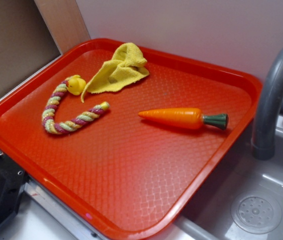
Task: Grab the carrot.
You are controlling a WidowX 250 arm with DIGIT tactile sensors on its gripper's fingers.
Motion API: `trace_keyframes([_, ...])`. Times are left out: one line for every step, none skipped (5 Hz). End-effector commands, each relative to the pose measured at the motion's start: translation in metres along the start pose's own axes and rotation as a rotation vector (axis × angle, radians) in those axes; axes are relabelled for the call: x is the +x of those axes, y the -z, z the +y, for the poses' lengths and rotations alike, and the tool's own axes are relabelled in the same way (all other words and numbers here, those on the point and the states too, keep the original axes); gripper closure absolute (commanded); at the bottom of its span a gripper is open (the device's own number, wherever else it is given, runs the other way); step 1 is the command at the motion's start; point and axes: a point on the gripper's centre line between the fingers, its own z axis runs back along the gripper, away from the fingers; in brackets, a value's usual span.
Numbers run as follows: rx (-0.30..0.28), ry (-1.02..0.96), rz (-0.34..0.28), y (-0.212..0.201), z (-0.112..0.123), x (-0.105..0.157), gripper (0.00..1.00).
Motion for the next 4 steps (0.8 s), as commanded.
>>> trace_keyframes([0.000,0.000,0.000,0.000,0.000,0.000,0.00])
trace_keyframes([-0.027,0.251,-0.073,0.012,-0.015,0.040,0.00])
trace_keyframes([-0.094,0.498,-0.156,0.026,-0.027,0.074,0.00])
trace_keyframes([-0.050,0.740,-0.234,0.042,-0.055,0.097,0.00])
